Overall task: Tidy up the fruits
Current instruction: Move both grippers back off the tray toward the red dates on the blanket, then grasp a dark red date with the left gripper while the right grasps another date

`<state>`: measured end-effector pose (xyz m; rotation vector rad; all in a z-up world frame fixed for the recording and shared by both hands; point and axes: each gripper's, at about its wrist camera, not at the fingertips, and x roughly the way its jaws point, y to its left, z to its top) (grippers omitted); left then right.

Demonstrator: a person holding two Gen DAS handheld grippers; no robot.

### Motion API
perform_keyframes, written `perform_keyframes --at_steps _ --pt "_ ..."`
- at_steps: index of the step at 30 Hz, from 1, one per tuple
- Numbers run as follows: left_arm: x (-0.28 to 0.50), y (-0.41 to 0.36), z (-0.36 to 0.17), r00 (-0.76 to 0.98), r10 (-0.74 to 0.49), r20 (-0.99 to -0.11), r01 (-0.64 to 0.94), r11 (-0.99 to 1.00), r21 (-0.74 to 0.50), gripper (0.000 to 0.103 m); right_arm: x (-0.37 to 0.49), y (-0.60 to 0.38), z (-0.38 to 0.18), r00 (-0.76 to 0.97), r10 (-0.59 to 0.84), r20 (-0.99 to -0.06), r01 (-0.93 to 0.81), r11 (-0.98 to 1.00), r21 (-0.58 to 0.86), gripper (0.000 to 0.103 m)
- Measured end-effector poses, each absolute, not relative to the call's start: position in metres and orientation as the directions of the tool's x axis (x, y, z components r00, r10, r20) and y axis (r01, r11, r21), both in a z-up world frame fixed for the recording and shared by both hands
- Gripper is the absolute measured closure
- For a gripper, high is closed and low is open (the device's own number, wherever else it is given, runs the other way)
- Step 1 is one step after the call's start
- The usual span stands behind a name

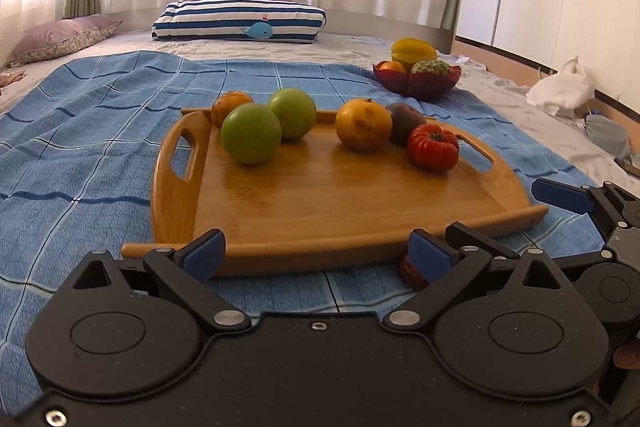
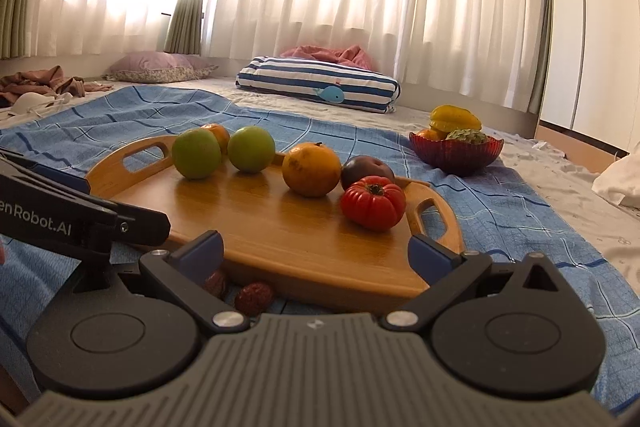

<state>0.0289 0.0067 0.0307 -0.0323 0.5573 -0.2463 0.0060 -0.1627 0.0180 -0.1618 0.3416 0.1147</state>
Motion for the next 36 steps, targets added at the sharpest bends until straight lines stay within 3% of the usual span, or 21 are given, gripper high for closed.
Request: perform_keyframes --at_steps 15,36 --pt "0.006 0.006 0.02 0.836 -0.235 -0.495 0.228 0.971 -0.075 0.002 -0.024 -0.169 -0.002 0.951 0.033 -0.307 -0.064 0.994 -0.091 0.0" --pt "-0.015 -0.017 0.001 0.808 -0.281 -0.518 0.31 0.95 -0.033 0.003 -0.037 -0.177 -0.025 0.918 0.008 -0.396 -0.027 0.999 -0.043 0.0"
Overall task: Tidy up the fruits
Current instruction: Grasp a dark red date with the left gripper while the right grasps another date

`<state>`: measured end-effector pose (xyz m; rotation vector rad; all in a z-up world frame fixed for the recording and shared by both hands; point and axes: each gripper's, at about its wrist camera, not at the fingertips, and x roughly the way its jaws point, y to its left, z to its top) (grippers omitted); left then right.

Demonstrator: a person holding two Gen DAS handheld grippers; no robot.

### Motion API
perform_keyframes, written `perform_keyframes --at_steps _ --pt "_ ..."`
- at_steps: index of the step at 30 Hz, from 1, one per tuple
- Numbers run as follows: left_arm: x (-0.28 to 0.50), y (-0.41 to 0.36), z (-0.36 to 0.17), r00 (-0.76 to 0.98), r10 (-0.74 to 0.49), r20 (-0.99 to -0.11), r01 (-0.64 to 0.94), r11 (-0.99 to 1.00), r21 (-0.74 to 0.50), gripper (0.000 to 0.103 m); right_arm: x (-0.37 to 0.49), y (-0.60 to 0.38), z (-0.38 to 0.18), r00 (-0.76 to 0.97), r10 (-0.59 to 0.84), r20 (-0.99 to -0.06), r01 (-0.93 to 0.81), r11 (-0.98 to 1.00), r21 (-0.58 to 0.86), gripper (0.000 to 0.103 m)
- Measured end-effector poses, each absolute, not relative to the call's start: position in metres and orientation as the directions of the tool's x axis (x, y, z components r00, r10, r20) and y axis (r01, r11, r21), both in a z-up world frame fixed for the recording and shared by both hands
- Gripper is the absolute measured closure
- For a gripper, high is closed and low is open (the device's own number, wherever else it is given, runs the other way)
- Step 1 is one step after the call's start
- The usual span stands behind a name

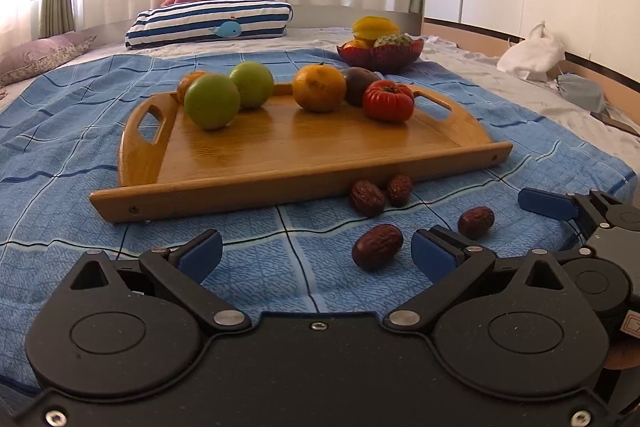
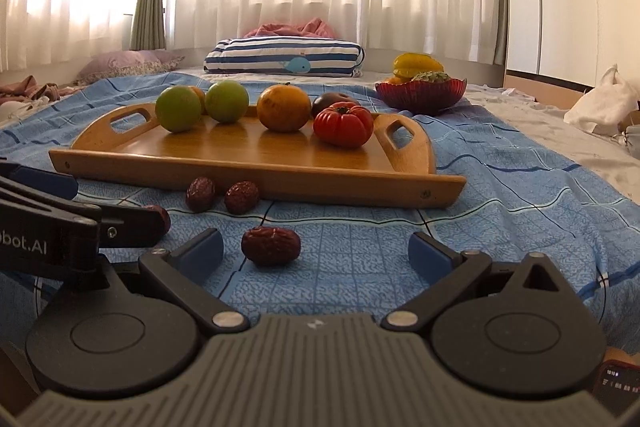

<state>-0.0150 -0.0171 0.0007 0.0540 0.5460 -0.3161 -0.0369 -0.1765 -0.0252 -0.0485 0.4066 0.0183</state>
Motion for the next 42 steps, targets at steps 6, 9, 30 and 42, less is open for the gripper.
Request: perform_keyframes --at_steps 6,9,30,42 --pt "-0.013 -0.017 -0.001 0.793 -0.304 -0.528 0.305 0.948 -0.087 0.018 -0.033 -0.18 -0.026 0.904 0.037 -0.426 -0.048 0.999 -0.014 0.0" --pt "-0.013 -0.017 -0.001 0.796 -0.3 -0.527 0.3 0.95 -0.087 0.028 -0.03 -0.183 -0.025 0.898 0.052 -0.437 -0.057 0.998 0.001 0.0" --pt "-0.017 -0.018 0.004 0.775 -0.326 -0.541 0.331 0.939 -0.092 0.082 -0.044 -0.176 -0.024 0.917 0.053 -0.394 -0.05 0.999 0.017 0.012" --pt "-0.017 -0.01 0.007 0.798 -0.275 -0.536 0.289 0.955 -0.059 0.082 -0.043 -0.159 -0.011 0.915 0.1 -0.392 -0.114 0.993 -0.013 0.029"
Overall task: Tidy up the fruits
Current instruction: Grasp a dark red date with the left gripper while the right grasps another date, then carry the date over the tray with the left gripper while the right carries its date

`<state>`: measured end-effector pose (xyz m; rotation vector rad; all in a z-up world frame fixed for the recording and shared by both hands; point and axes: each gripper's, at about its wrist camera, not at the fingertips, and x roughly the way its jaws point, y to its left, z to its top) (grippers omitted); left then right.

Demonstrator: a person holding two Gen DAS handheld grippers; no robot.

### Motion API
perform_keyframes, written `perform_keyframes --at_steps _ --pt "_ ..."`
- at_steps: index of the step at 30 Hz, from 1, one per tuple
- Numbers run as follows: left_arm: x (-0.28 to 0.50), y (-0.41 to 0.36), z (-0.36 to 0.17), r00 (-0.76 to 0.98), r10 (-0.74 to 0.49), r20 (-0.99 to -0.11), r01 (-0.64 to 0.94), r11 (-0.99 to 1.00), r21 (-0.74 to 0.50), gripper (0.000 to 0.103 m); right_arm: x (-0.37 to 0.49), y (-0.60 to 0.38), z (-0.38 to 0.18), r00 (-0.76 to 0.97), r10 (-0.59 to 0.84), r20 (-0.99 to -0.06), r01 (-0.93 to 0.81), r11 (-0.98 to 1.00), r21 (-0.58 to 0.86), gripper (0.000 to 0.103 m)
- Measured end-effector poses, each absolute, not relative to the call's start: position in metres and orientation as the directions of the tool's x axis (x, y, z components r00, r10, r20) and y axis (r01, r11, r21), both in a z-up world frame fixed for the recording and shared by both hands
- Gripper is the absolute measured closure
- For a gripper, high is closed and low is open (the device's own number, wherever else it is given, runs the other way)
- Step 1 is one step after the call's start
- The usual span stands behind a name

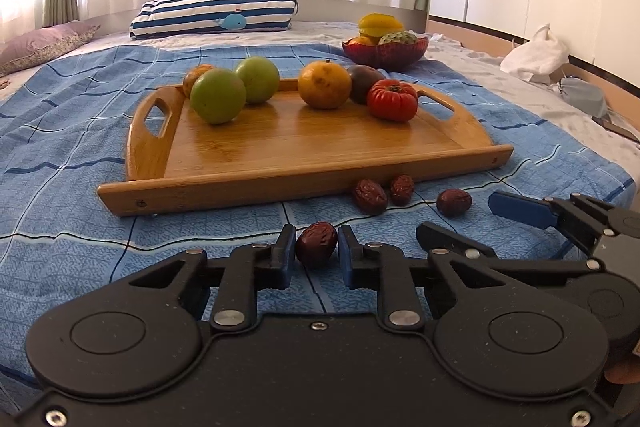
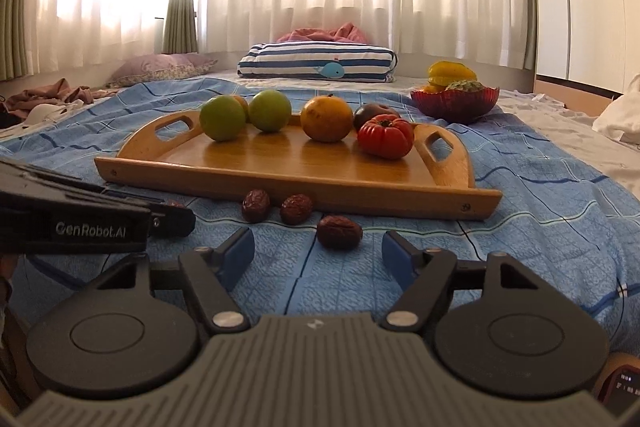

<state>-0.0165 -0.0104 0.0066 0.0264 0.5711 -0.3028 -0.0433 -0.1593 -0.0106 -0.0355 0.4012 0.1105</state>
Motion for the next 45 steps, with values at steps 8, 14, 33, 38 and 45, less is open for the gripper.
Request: perform_keyframes --at_steps 8,14,33,38,45 --pt "-0.016 -0.004 0.007 0.808 -0.252 -0.532 0.261 0.963 -0.061 0.082 -0.027 -0.157 -0.008 0.904 0.055 -0.425 -0.052 0.998 0.018 0.043" --pt "-0.014 -0.001 0.007 0.812 -0.238 -0.532 0.244 0.968 -0.061 0.082 -0.023 -0.155 -0.009 0.898 0.034 -0.44 -0.03 0.999 0.015 0.052" --pt "-0.01 0.004 0.009 0.82 -0.216 -0.531 0.219 0.974 -0.057 0.082 -0.021 -0.157 -0.008 0.896 0.005 -0.445 0.005 1.0 0.021 0.071" --pt "-0.007 0.007 0.013 0.825 -0.207 -0.526 0.208 0.976 -0.057 0.082 -0.023 -0.158 -0.006 0.9 0.002 -0.436 0.012 0.999 0.029 0.071" --pt "0.002 0.011 0.022 0.837 -0.193 -0.513 0.191 0.98 -0.057 0.082 -0.023 -0.161 0.003 0.911 -0.01 -0.412 0.022 0.999 0.024 0.071"
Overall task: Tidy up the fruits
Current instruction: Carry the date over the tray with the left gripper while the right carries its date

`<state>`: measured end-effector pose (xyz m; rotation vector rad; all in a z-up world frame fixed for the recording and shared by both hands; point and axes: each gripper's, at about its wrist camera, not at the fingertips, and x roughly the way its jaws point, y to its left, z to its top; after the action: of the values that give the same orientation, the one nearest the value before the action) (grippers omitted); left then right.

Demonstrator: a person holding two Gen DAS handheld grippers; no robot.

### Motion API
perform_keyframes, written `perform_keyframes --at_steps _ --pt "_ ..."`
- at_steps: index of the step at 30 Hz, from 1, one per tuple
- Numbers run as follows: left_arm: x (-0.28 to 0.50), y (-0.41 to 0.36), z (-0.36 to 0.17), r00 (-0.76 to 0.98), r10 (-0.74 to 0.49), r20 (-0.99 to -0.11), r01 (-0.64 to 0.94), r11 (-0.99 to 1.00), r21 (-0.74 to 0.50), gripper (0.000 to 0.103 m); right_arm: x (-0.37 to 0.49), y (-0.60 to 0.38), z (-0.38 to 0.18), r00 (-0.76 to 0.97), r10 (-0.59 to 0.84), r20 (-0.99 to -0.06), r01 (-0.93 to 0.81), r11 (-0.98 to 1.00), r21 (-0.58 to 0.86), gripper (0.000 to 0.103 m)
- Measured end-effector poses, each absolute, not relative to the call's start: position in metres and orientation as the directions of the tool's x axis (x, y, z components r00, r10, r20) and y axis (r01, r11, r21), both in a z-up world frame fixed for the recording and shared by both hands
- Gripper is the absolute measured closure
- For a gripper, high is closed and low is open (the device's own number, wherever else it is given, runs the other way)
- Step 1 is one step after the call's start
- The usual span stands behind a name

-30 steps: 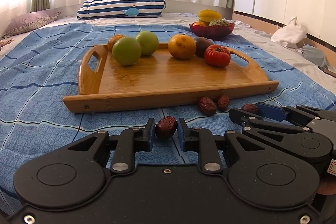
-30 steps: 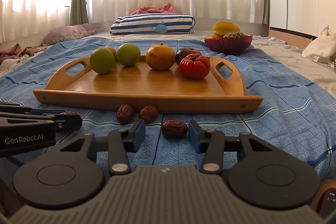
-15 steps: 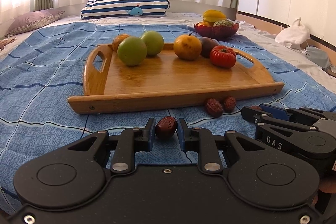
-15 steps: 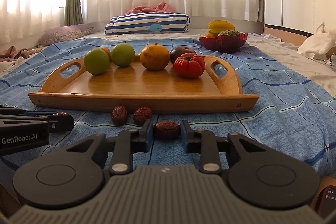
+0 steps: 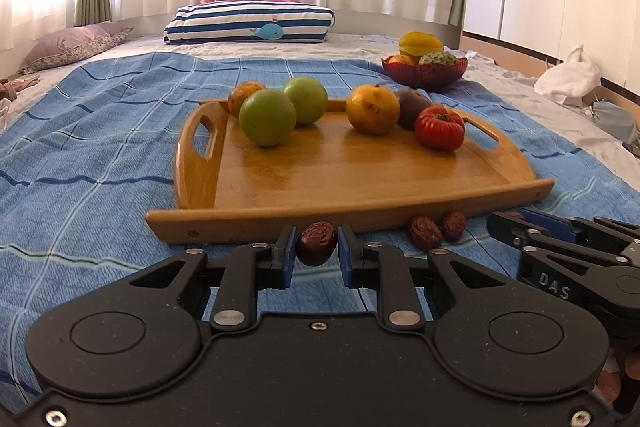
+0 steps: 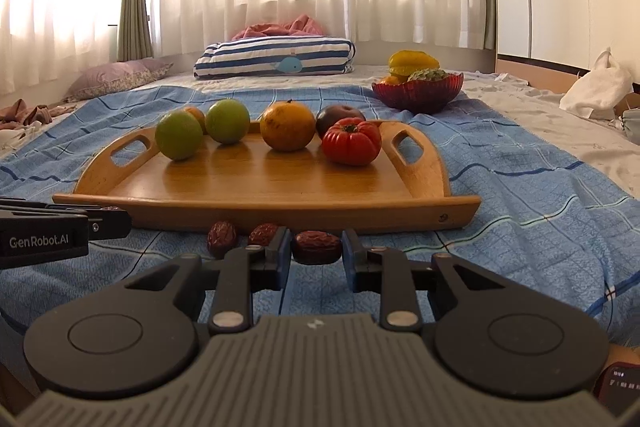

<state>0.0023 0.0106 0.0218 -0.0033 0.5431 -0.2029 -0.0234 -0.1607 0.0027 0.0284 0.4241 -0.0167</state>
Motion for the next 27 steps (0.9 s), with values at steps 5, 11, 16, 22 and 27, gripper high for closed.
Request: perform_keyframes --at_steps 5,11,16,22,27 --pt "0.009 0.014 0.031 0.851 -0.177 -0.495 0.175 0.983 -0.051 0.082 -0.021 -0.163 0.014 0.925 -0.017 -0.378 0.023 1.0 0.011 0.071" --pt "0.022 0.021 0.042 0.864 -0.16 -0.478 0.152 0.987 -0.057 0.082 -0.009 -0.171 0.027 0.94 -0.038 -0.339 0.037 0.999 -0.009 0.071" --pt "0.036 0.027 0.049 0.87 -0.146 -0.47 0.132 0.989 -0.062 0.082 0.007 -0.182 0.035 0.942 -0.062 -0.33 0.064 0.998 -0.004 0.071" --pt "0.057 0.03 0.054 0.875 -0.146 -0.462 0.119 0.989 -0.086 0.082 0.026 -0.19 0.04 0.943 -0.077 -0.323 0.082 0.997 -0.001 0.071" --pt "0.074 0.028 0.053 0.876 -0.13 -0.464 0.109 0.991 -0.074 0.082 0.042 -0.195 0.038 0.94 -0.085 -0.332 0.091 0.996 0.002 0.071"
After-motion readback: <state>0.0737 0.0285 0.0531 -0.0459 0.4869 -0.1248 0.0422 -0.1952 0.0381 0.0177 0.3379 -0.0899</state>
